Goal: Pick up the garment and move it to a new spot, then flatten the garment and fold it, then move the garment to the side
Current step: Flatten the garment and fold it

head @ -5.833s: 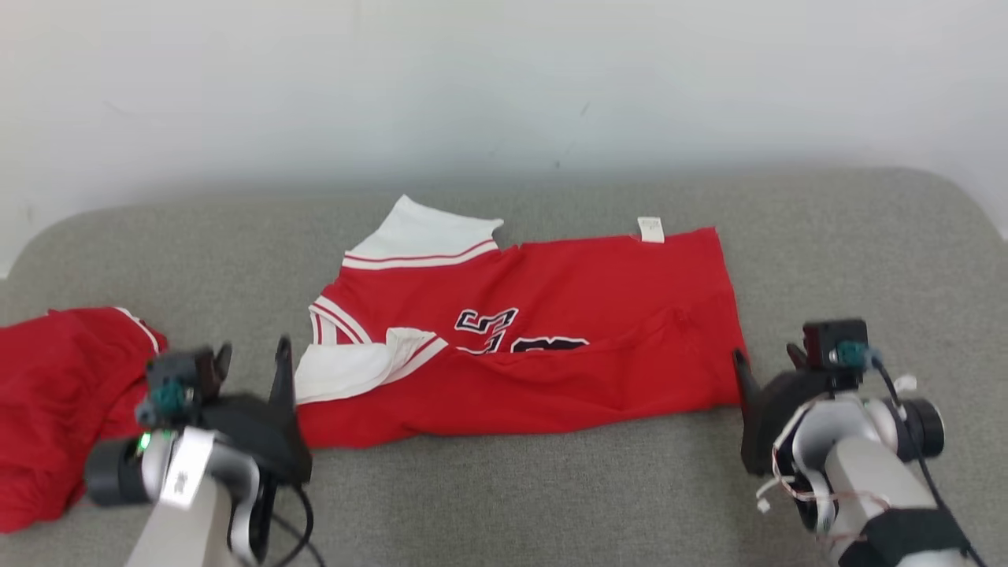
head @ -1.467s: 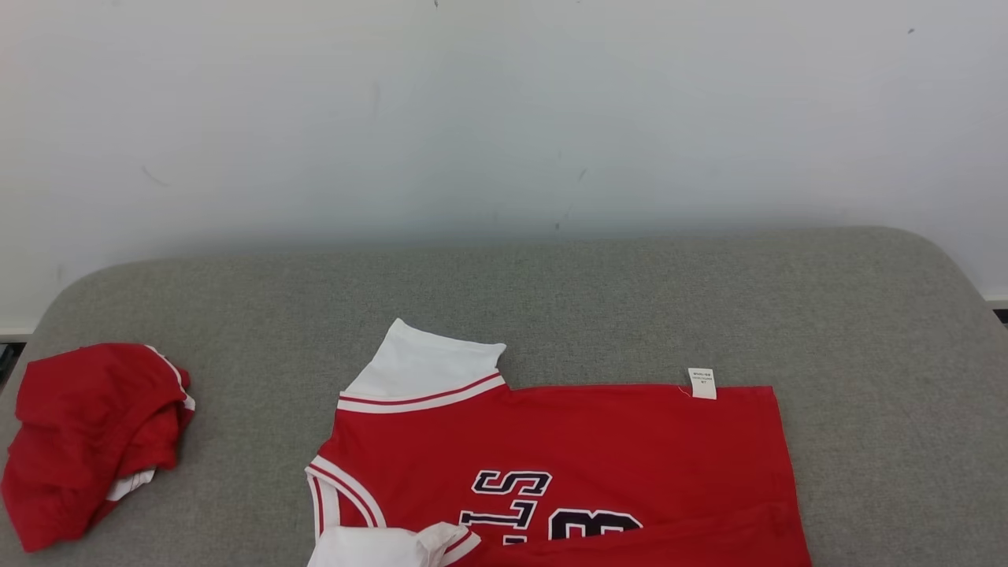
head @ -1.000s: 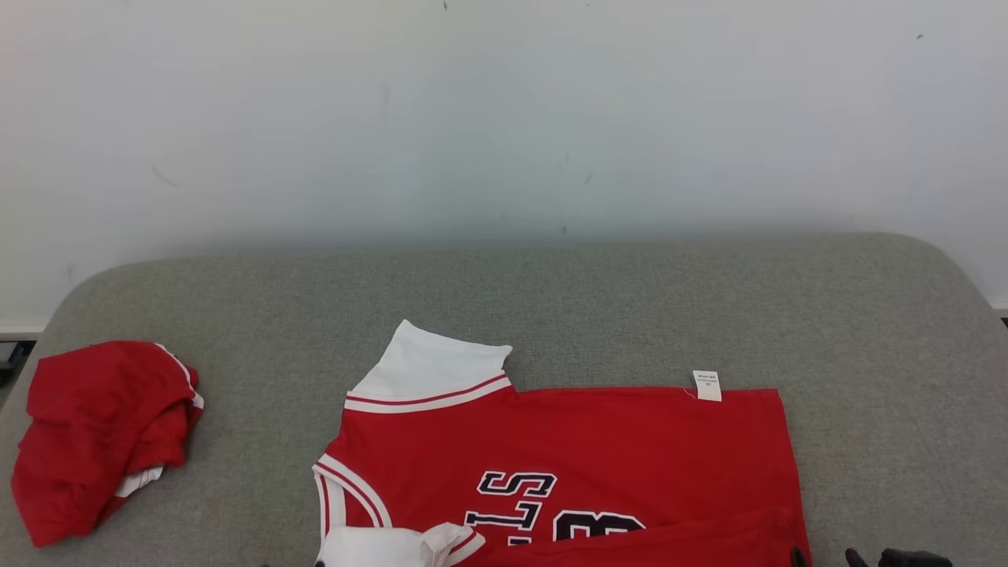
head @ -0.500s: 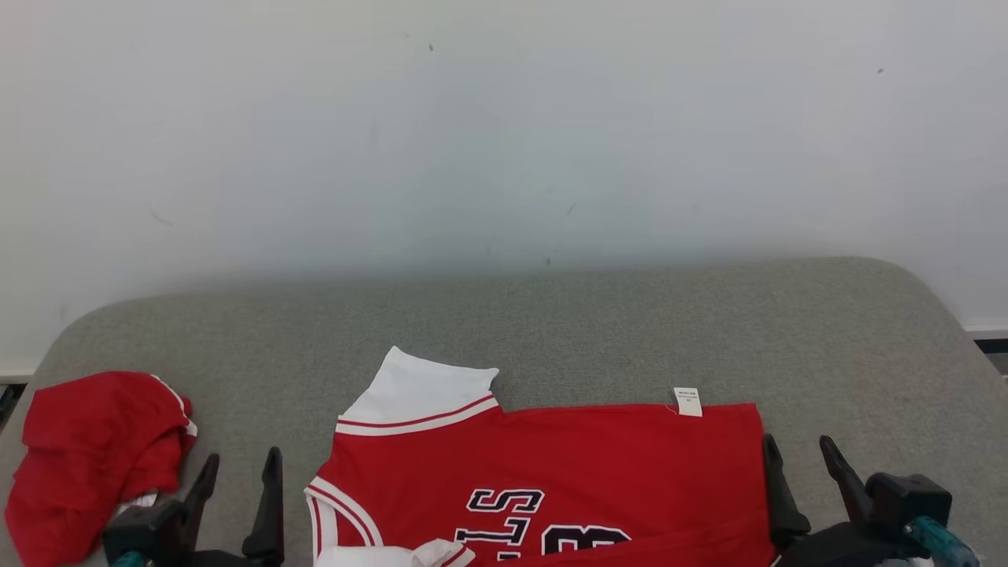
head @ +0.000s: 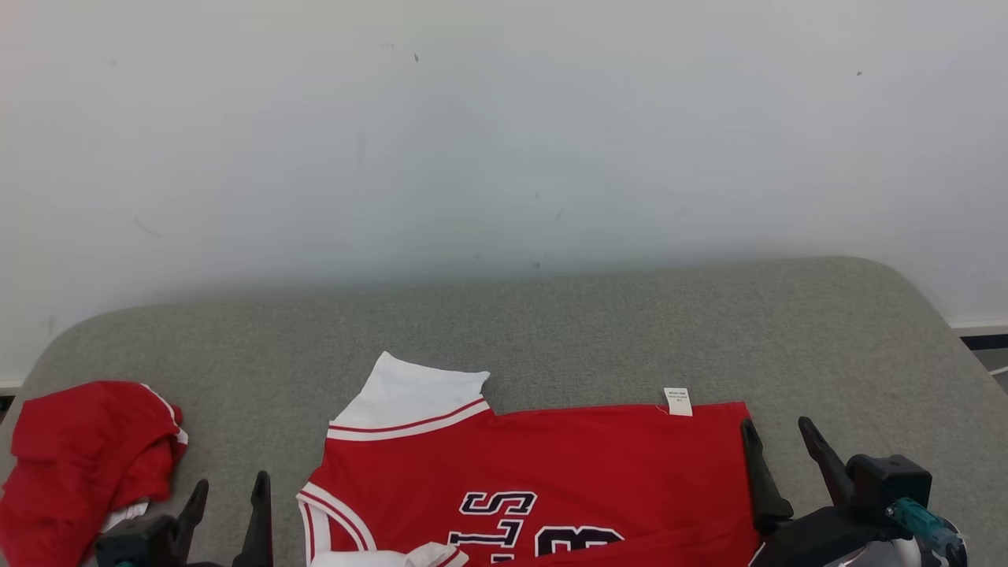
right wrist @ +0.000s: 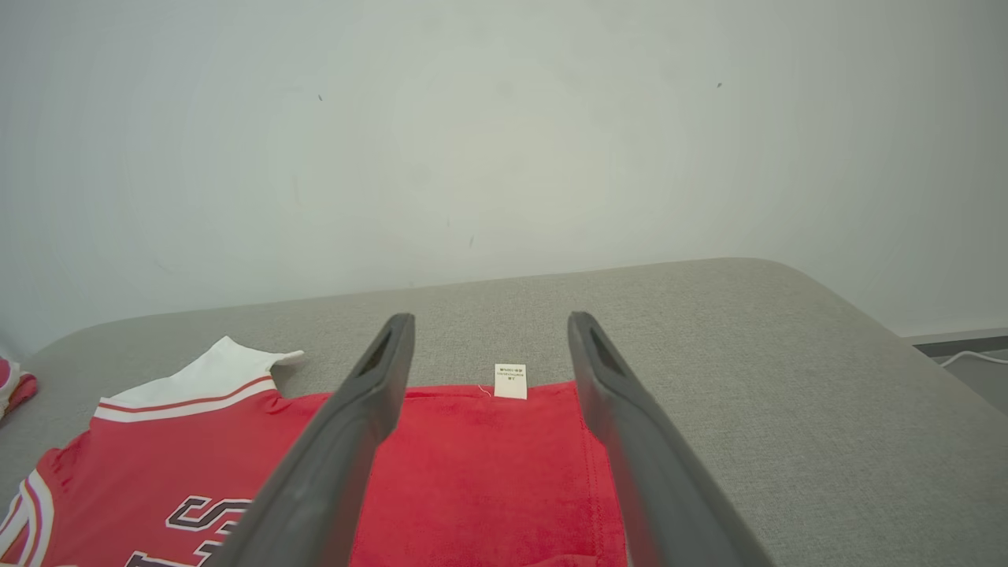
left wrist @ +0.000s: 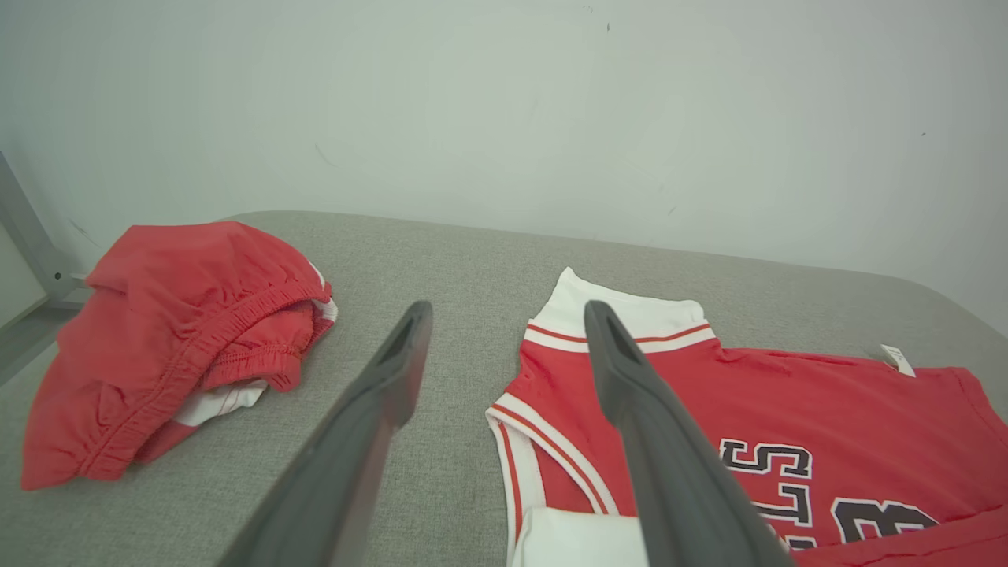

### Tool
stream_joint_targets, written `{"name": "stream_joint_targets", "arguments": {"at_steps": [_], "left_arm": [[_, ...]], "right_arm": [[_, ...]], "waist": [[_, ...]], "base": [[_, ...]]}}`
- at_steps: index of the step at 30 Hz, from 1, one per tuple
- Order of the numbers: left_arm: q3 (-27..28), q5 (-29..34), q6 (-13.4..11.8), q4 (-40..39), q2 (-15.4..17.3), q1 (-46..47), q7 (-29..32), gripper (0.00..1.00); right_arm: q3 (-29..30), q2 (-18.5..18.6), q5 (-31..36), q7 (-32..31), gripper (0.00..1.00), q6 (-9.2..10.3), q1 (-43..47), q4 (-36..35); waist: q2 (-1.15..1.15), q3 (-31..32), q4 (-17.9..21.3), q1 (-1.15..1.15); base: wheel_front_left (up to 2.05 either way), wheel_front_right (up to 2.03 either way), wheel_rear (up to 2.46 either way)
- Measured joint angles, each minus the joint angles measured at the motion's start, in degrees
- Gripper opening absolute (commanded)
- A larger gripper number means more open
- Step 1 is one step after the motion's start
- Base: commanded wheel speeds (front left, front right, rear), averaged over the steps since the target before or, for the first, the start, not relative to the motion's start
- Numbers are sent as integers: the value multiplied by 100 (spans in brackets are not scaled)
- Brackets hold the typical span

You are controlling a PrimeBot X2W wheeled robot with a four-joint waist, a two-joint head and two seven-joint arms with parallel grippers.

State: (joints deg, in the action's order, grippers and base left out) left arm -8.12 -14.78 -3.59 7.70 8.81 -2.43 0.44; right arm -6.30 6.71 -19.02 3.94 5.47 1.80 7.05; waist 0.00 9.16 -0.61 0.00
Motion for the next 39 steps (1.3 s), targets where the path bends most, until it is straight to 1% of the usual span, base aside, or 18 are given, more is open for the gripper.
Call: {"name": "stream_joint_targets", "arguments": {"at_steps": [15, 20, 24, 25, 27, 28, 31, 34, 37, 39], "left_arm": [[-70, -30, -52, -152, -3, -18, 346, 100], [-169, -40, -43, -124, -32, 142, 677, 100], [-189, -141, 8, 91, -99, 658, 1111, 100], [-197, -169, 13, 242, -94, 997, 1377, 100], [-214, -209, 62, 468, -102, 1456, 1747, 100], [-204, -261, 57, 533, -141, 1697, 1874, 100], [-215, -398, 55, 722, -263, 2436, 2271, 100], [-240, -397, 0, 1011, -325, 2992, 2696, 100], [-241, -341, -53, 1300, -309, 3407, 3064, 100], [-259, -331, -93, 1452, -314, 3698, 3250, 100]], "right_arm": [[-96, 0, 53, -144, 100, 0, -4, -55], [-136, 37, 57, -499, 100, 0, -153, 31], [-269, 167, 59, -969, 100, -118, -582, 193], [-312, 272, 104, -1246, 100, -152, -839, 263], [-337, 402, 155, -1537, 100, -196, -1117, 392], [-336, 443, 154, -1685, 100, -200, -1257, 441], [-403, 527, 153, -2152, 100, -316, -1703, 621], [-503, 583, 148, -2564, 100, -447, -2157, 773], [-593, 587, 130, -2940, 100, -563, -2599, 945], [-648, 587, 130, -3134, 100, -608, -2828, 1006]], "waist": [[1, -292, 26, 0], [1, -500, 30, 0], [1, -700, 32, 0], [1, -823, 36, 0], [1, -958, 41, 1], [1, -1029, 42, 1], [1, -1253, 44, 1], [1, -1489, 47, 1], [1, -1733, 58, 2], [1, -1895, 73, 2]], "base": [[0, 0, 0], [0, 0, 0], [0, 0, 0], [0, 0, 0], [0, 0, 0], [0, 0, 0], [0, 0, 0], [0, 0, 0], [0, 0, 0], [0, 0, 0]]}}
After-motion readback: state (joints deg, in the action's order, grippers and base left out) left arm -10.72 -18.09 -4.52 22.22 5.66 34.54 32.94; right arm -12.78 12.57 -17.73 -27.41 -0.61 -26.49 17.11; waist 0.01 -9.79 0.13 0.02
